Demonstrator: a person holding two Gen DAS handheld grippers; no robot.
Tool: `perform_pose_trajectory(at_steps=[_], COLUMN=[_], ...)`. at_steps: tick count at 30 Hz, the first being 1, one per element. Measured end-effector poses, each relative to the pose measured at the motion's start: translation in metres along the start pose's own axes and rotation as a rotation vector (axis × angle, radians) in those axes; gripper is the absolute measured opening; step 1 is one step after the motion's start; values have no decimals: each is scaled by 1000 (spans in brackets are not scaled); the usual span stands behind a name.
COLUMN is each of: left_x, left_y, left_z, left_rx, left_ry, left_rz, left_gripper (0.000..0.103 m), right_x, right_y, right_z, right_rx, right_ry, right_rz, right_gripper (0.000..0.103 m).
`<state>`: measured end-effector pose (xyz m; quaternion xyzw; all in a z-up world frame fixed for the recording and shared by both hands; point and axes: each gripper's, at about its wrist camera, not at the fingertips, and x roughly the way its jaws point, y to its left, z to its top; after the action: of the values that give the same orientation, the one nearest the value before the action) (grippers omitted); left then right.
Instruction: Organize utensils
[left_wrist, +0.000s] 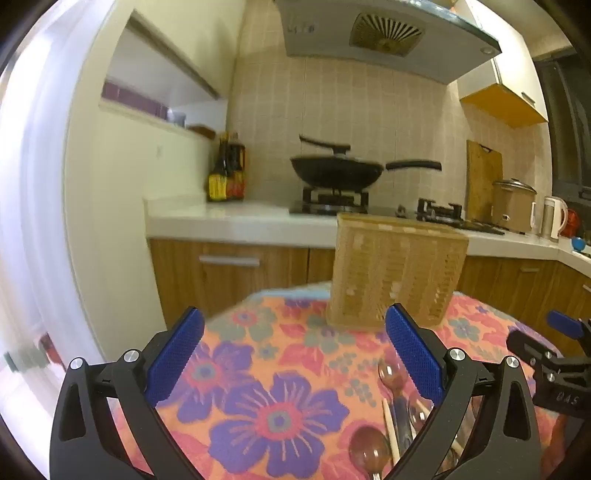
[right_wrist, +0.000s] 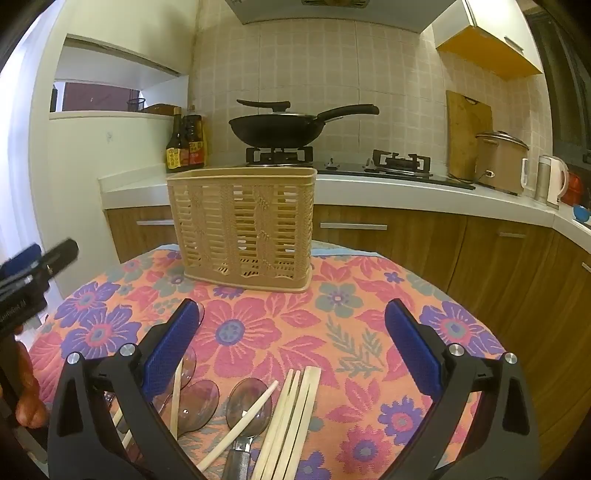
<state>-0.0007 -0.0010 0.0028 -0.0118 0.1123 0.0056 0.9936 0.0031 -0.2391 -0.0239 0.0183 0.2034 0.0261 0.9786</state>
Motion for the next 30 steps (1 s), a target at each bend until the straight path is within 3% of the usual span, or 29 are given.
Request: perform_pose_trajectory(at_steps=[2,7,11,23,30], left_x=[-1,5,0,0,1], left_y=[-2,-2,-1,-3,-3], left_z=[3,-6,-2,-2,-3], left_rx=[12,2,7,41,40], left_ry=[-28,-8,-44,-30,-21], left_rz=[10,2,7,42,42], left_gripper=[95,95,95,95,95], right_x=[-7,-14,-11,-4,-4], right_y=[-7,-10,-11,-12,-13], right_z=[1,4,5,2,2], right_rx=[15,30,27,41,39], right_ry=[-6,-39,-16,48,30], right_rz=[-1,0,2,12,12], right_gripper=[95,95,95,95,95])
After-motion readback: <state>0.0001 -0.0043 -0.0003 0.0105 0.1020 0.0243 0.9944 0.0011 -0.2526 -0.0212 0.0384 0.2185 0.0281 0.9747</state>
